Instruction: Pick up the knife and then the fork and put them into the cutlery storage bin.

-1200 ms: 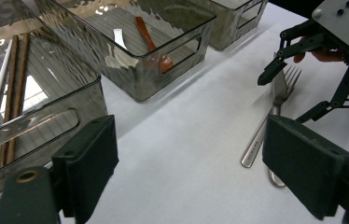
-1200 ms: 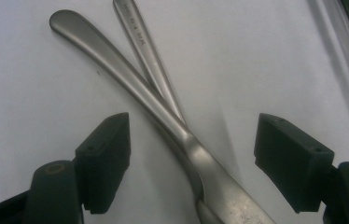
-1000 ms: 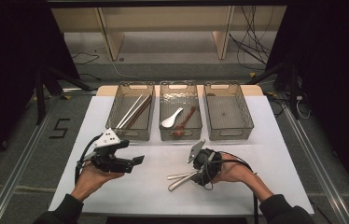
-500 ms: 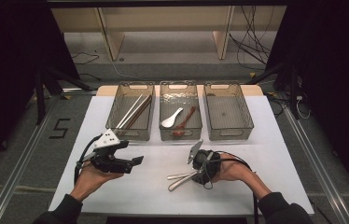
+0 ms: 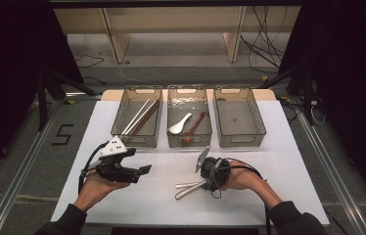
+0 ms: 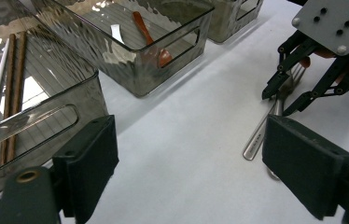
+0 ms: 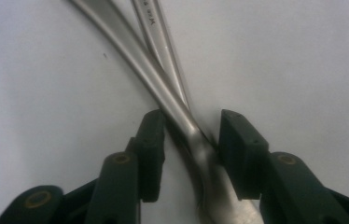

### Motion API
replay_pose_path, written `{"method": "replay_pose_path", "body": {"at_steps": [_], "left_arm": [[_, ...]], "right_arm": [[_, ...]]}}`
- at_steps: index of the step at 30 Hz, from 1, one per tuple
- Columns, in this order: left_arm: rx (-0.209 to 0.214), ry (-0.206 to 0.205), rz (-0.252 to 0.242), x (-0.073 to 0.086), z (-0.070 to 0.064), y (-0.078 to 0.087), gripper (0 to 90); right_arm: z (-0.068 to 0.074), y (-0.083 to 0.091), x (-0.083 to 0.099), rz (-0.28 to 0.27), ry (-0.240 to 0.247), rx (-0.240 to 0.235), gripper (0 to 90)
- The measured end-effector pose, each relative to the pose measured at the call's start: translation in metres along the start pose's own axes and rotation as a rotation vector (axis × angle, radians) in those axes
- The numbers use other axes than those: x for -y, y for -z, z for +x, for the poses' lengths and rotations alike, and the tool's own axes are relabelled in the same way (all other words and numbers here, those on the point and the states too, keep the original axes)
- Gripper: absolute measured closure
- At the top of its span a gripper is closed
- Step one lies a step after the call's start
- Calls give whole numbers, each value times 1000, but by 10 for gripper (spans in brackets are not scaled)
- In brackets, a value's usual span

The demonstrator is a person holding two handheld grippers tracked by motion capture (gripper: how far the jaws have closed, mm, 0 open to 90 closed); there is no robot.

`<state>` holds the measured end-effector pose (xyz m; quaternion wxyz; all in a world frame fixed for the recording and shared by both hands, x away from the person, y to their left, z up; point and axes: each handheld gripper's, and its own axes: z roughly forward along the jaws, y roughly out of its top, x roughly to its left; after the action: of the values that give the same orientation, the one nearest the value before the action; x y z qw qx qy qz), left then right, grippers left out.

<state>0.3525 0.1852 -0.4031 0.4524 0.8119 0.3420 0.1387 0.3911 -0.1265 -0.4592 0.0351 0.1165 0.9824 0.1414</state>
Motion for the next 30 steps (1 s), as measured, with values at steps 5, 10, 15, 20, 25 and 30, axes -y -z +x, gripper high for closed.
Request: {"method": "replay_pose_path", "body": {"at_steps": [5,10,15,20,25,30], "left_arm": [[1,-1,1,0,0,0,178],[-1,0,4,0,0,0,181],[0,-3,5,0,0,-1,183],[-1,-5,10,0,0,-1,185],[-2,-1,9,1,0,-1,186],[-2,1,9,1,1,-1,187]], "right_arm": [[3,0,-1,5,48,0,694],[8,1,-3,12,104,16,740],[12,1,-3,12,167,14,800],[13,2,-3,15,193,20,807],[12,6,-3,4,194,27,808],[10,10,-2,-2,176,56,809]]}}
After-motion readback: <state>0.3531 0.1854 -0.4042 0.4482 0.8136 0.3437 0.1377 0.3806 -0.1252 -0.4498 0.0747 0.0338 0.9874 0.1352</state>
